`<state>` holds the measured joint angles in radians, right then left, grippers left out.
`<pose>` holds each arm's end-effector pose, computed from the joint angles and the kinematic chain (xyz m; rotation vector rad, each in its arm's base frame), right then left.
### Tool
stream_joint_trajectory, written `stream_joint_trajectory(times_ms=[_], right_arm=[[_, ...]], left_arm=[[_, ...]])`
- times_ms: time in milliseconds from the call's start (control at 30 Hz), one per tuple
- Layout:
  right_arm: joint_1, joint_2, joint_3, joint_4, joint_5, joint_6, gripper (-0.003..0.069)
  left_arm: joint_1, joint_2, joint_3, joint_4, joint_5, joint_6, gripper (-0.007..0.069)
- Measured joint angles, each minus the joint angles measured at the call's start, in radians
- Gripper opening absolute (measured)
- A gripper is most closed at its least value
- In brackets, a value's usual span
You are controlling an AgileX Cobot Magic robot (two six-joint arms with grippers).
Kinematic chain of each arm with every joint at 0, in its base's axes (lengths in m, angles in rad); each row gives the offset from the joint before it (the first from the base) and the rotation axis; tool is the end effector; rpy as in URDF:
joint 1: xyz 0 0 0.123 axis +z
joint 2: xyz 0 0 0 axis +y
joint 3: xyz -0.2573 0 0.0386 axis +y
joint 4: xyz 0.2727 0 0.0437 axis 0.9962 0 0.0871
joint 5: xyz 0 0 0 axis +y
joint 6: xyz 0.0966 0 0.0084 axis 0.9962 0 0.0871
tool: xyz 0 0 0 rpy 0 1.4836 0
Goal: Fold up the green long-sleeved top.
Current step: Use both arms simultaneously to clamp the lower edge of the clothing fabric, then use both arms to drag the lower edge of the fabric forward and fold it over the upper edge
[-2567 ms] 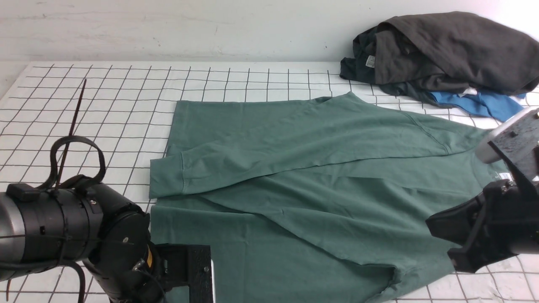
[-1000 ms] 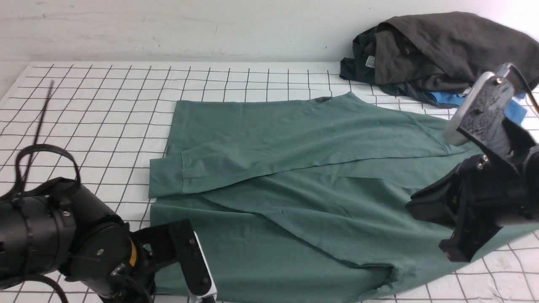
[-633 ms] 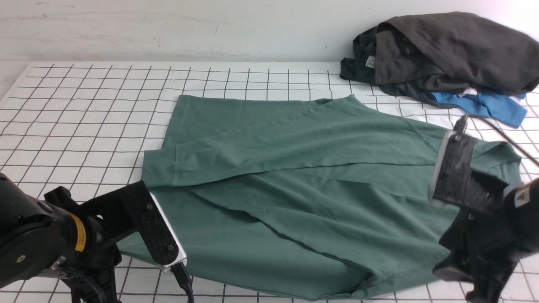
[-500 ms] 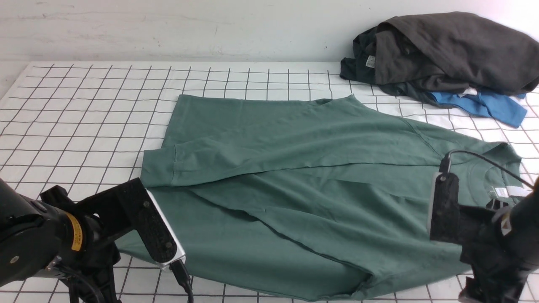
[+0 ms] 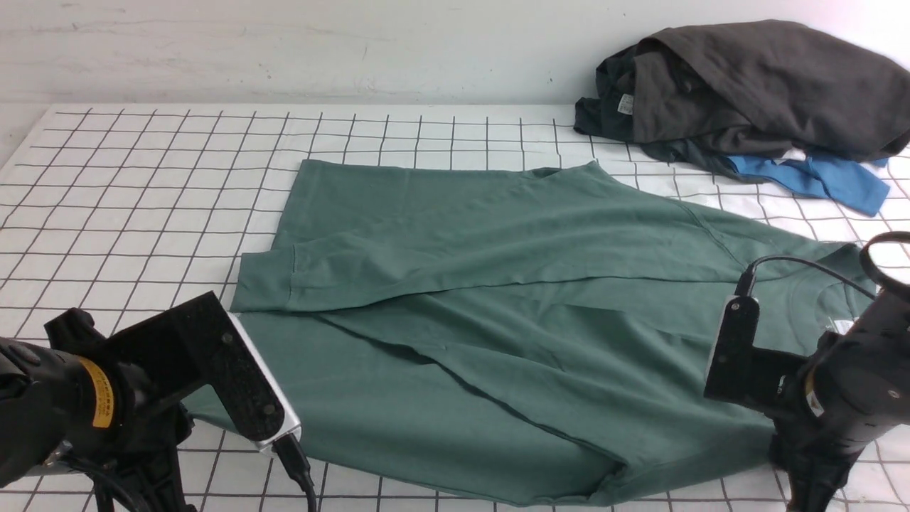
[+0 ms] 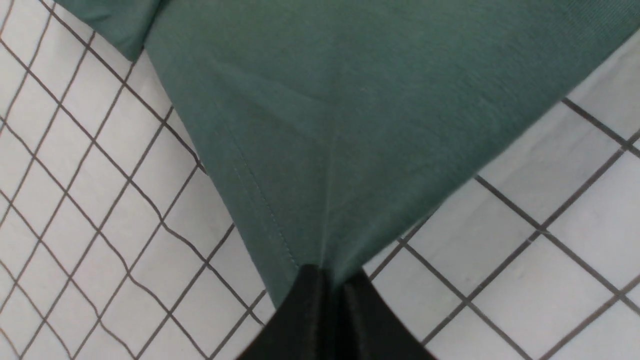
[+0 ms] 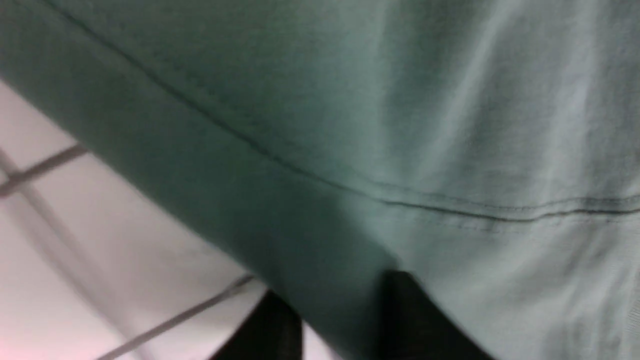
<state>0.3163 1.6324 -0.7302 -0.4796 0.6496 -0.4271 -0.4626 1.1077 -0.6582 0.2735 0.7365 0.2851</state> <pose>0.2676 0.0591 0.0987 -1.5940 2.5628 -0.4775 0.2129 -0.0865 0.2072 1.1579 2.3765 0.2508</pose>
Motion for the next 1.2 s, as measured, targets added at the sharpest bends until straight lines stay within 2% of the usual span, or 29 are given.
stream_joint_trajectory(times_ms=[33, 67, 167, 333, 400, 533, 567, 633, 667, 700, 733, 767, 900, 967, 1067, 1100, 1167, 1200], right_arm=[[-0.002, -0.003, -0.010, -0.002, 0.005, 0.018, 0.0122], [-0.002, -0.015, -0.019, 0.007, 0.021, 0.034, 0.0069], [-0.002, -0.073, -0.056, 0.042, 0.071, 0.083, 0.0006], [-0.002, -0.160, -0.131, 0.040, 0.144, 0.123, -0.0003], [-0.013, -0.160, -0.176, 0.028, 0.127, 0.126, -0.0003], [-0.076, -0.094, -0.295, 0.022, -0.003, 0.127, -0.0003], [-0.079, -0.088, -0.303, 0.022, -0.010, 0.127, -0.0003], [-0.121, 0.014, -0.419, 0.017, -0.094, 0.127, -0.0003], [-0.121, 0.014, -0.419, 0.017, -0.094, 0.127, -0.0003], [-0.142, 0.094, -0.503, 0.015, -0.130, 0.128, -0.0003], [-0.144, 0.103, -0.513, 0.015, -0.134, 0.130, -0.0003], [-0.156, 0.171, -0.592, 0.015, -0.146, 0.139, -0.0003], [-0.172, 0.356, -0.768, 0.042, -0.130, 0.202, 0.0029], [-0.182, 0.448, -0.877, 0.075, -0.102, 0.264, 0.0096], [-0.188, 0.529, -0.986, 0.129, 0.001, 0.379, 0.0199], [-0.188, 0.529, -0.992, 0.133, 0.001, 0.379, 0.0206], [-0.188, 0.545, -1.071, 0.208, 0.137, 0.441, 0.0281], [-0.188, 0.545, -1.076, 0.214, 0.137, 0.441, 0.0284]], left_arm=[[0.000, -0.014, 0.000, 0.000, 0.003, -0.012, 0.0002], [0.000, -0.026, 0.000, 0.000, 0.004, -0.029, 0.0002], [0.000, -0.053, -0.001, 0.005, 0.012, -0.084, 0.0002], [0.040, -0.024, -0.083, 0.010, 0.029, -0.248, 0.0007], [0.084, 0.041, -0.188, 0.009, 0.028, -0.307, 0.0012], [0.169, 0.261, -0.467, 0.010, -0.031, -0.333, 0.0013], [0.172, 0.273, -0.467, 0.010, -0.031, -0.333, 0.0013], [0.202, 0.432, -0.672, 0.018, -0.093, -0.339, 0.0013], [0.205, 0.459, -0.705, 0.019, -0.099, -0.340, 0.0013], [0.215, 0.572, -0.839, 0.022, -0.113, -0.346, 0.0013], [0.216, 0.587, -0.855, 0.022, -0.113, -0.349, 0.0013], [0.219, 0.704, -0.988, 0.025, -0.100, -0.354, 0.0017], [0.226, 0.996, -1.305, 0.034, -0.032, -0.361, 0.0092], [0.229, 1.151, -1.482, 0.034, 0.020, -0.387, 0.0164], [0.230, 1.355, -1.755, 0.034, 0.177, -0.427, 0.0278], [0.230, 1.366, -1.772, 0.033, 0.201, -0.427, 0.0285], [0.231, 1.485, -1.988, 0.011, 0.350, -0.405, 0.0358], [0.231, 1.489, -1.999, 0.008, 0.368, -0.398, 0.0360]])
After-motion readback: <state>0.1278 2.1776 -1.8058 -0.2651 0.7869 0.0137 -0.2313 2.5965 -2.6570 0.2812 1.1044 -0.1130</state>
